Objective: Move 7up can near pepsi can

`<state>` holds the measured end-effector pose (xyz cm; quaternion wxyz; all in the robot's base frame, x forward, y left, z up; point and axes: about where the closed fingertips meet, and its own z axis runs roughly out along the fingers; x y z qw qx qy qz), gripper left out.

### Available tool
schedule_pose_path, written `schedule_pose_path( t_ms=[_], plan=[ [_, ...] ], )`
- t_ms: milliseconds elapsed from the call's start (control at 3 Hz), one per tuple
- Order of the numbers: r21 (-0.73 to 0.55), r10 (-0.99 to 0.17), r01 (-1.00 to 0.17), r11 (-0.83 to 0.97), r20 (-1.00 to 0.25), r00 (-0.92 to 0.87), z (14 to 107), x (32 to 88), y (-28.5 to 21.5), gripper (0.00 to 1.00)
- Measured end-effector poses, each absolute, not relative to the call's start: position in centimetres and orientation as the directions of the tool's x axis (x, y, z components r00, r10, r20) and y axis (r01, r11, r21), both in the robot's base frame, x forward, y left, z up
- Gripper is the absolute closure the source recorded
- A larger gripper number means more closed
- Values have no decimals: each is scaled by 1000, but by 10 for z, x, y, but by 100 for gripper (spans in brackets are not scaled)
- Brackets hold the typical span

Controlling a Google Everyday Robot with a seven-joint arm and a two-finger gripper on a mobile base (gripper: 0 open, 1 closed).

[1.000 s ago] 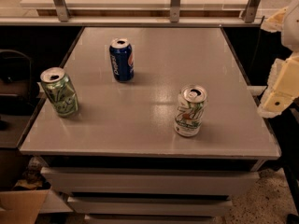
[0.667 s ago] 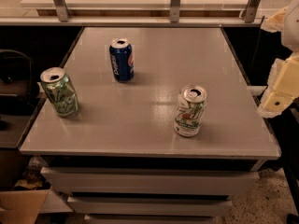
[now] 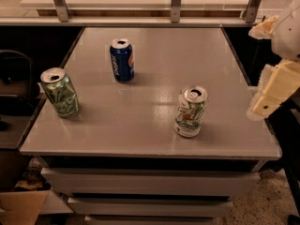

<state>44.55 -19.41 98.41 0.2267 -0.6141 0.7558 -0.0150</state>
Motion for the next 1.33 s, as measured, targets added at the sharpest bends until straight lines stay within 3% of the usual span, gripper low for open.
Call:
schedule_pose_path(
  t_ms=[667,1333],
  plan=[
    [-184,-812,-964,192,-581,-51,944,433,-143,0],
    [-77,-655,-985,155,-754,-44,912,425,-98,0]
  ],
)
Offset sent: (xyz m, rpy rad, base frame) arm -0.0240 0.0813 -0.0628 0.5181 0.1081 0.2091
